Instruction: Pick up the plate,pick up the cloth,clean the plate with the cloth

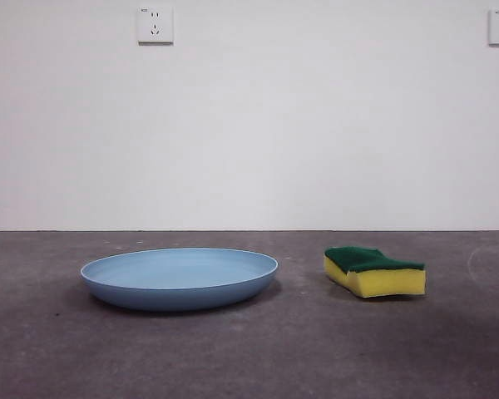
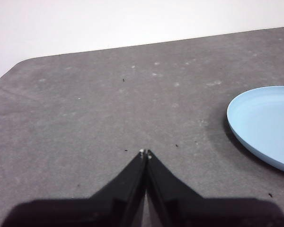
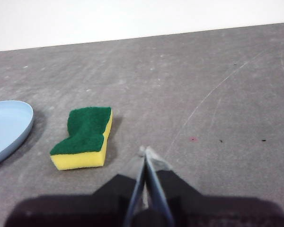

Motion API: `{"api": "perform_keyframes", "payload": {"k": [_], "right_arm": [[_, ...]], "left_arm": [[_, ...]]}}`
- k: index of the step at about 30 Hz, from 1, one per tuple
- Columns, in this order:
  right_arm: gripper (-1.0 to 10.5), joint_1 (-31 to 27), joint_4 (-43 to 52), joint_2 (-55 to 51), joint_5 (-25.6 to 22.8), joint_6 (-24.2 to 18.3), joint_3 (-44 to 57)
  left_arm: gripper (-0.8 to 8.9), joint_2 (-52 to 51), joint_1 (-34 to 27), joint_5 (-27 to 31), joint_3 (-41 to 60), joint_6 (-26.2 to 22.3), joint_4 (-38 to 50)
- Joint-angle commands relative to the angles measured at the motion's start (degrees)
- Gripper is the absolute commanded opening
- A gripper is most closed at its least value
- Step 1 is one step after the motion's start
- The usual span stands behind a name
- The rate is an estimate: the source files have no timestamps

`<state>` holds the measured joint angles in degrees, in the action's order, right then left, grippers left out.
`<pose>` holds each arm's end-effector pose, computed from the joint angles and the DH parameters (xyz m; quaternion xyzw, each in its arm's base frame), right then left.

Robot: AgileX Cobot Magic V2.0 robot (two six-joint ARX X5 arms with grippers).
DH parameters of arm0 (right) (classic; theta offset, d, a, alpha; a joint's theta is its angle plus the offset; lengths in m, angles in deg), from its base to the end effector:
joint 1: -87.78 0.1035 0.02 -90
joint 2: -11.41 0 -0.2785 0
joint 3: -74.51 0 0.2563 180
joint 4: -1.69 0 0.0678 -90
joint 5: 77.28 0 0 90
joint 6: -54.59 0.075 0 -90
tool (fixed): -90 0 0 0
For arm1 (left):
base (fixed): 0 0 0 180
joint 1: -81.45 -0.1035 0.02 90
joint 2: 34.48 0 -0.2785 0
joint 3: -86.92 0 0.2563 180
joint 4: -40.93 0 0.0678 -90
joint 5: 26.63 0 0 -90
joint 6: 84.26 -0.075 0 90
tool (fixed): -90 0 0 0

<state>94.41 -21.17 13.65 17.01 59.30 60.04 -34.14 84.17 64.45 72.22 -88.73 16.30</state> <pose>0.1308 0.0209 0.1424 0.0388 0.0964 0.0909 0.9904 0.1302 -0.0048 0.1433 0.0418 0.0888 -0.0177 0.9950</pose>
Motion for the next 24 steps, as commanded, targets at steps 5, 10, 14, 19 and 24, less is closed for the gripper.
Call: {"api": "perform_keyframes", "payload": {"k": [5, 10, 14, 19, 24], "right_arm": [[0.0, -0.1, 1.2, 0.0, 0.2, 4.0, 0.5], [-0.1, -0.1, 1.1, 1.0, 0.1, 8.2, -1.7], [-0.1, -0.1, 1.1, 5.9, 0.1, 11.0, -7.1], [-0.1, -0.1, 0.9, 16.6, 0.3, 11.1, -16.3], [-0.1, -0.1, 0.4, 30.0, 0.3, 8.7, -28.0]], "left_arm": [[-0.08, -0.1, -0.2, 0.0, 0.5, 9.1, 5.5], [-0.08, -0.1, -0.2, -1.4, -0.1, 13.7, 3.7], [-0.08, 2.0, -0.2, -3.1, -2.9, 17.0, 1.2], [-0.08, 9.8, -0.2, -3.4, -9.8, 17.0, -1.7], [-0.08, 23.6, -0.2, -9.0, -20.1, 16.9, -1.6]]}}
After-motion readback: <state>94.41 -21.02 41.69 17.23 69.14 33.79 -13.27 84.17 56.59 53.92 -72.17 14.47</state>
